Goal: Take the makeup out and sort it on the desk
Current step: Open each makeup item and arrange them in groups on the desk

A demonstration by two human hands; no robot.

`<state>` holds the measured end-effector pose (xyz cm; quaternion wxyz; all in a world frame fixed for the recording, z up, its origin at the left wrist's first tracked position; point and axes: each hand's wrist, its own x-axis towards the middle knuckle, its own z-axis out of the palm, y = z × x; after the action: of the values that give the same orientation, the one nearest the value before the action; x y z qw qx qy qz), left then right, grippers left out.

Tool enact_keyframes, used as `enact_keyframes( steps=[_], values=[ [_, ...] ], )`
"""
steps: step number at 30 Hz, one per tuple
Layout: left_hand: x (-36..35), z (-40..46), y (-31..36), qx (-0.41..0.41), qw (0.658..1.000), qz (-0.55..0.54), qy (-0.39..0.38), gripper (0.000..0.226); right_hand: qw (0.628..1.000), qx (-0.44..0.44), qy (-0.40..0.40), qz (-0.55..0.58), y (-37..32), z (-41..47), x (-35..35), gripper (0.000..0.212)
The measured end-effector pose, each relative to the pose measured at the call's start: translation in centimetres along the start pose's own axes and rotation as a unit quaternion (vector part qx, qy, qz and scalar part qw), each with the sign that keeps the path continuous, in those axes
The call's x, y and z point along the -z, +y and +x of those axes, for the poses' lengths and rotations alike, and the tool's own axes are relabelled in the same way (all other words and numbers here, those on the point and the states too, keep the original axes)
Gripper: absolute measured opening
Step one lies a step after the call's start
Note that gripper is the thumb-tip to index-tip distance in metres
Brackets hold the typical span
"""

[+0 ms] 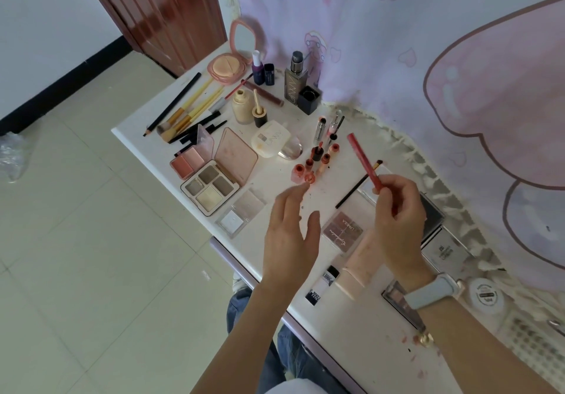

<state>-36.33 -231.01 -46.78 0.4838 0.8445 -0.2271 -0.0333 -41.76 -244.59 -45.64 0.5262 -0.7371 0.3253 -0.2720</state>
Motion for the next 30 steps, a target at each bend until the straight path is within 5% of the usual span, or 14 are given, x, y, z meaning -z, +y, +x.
enact_keyframes(
  steps=[4, 12, 21, 30],
  values=[
    [2.1, 1.5, 1.3, -0.039, 0.998, 0.033, 0.034, 0.059, 0.981, 0.161, -0.096, -0.044, -1.8, -0.1, -0.3, 0.012],
    [7.7, 3.5, 0.2, -0.165, 0.958, 0.23, -0.044, 0.029, 0.913, 0.299, -0.232, -0.151, -5.0, 1.1, -4.1, 0.022],
    [11.5, 3.0, -3.7, -0.055, 0.971, 0.23, -0.029, 0.027, 0.807, 0.318, -0.44, -0.235, -7.4, 3.3, -8.8, 0.023],
    [15.4, 5.2, -8.1, 0.009, 0.983, 0.181, -0.027, 0.034, 0.77, 0.352, -0.465, -0.258, -8.9, 4.2, -15.2, 0.021]
  ],
)
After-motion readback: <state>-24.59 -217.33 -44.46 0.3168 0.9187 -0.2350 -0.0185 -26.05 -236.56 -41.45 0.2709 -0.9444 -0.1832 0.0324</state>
